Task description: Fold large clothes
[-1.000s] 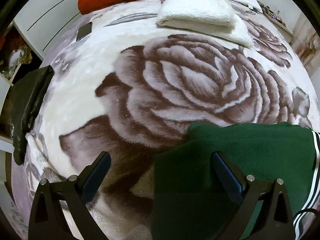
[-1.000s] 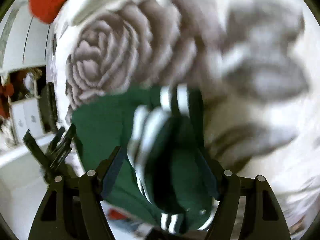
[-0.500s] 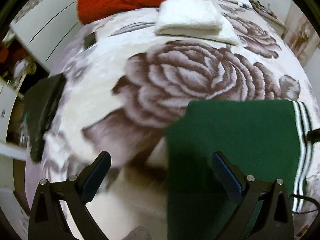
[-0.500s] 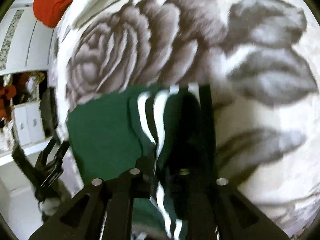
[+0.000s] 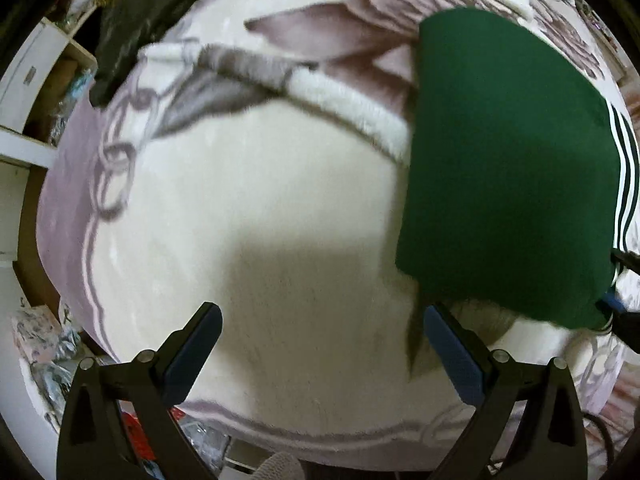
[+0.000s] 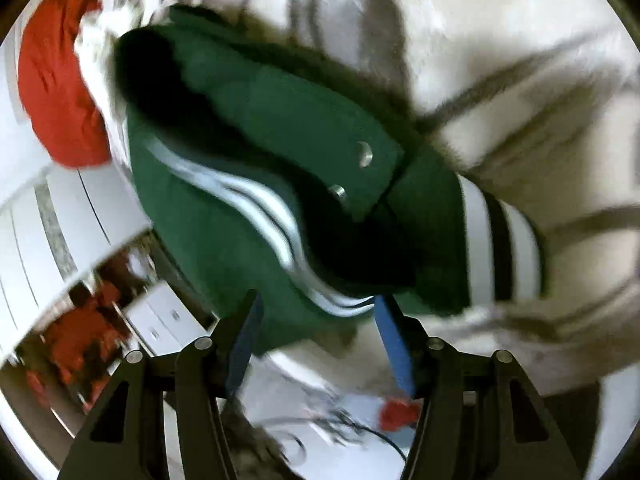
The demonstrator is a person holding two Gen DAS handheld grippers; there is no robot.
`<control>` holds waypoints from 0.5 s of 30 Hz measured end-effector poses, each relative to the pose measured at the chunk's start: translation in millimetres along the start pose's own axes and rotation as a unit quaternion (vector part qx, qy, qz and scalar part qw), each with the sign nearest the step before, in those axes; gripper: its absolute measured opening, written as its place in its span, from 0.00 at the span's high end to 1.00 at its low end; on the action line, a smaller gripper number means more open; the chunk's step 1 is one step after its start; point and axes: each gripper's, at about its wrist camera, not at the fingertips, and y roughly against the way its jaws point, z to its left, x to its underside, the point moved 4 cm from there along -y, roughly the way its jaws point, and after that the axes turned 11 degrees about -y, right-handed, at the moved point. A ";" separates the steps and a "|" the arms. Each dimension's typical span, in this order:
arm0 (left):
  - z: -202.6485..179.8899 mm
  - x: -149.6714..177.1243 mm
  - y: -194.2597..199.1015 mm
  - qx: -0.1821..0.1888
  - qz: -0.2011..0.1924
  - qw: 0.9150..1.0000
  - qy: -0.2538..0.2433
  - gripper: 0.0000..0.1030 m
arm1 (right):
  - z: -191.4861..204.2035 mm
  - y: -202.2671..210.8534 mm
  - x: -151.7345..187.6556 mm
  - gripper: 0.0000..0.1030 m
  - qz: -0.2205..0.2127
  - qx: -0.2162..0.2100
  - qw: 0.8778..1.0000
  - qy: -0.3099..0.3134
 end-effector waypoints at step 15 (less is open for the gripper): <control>-19.0 1.1 3.8 0.038 -0.024 0.999 0.009 0.00 | -25.3 51.1 38.5 0.94 -0.078 0.038 0.994 0.065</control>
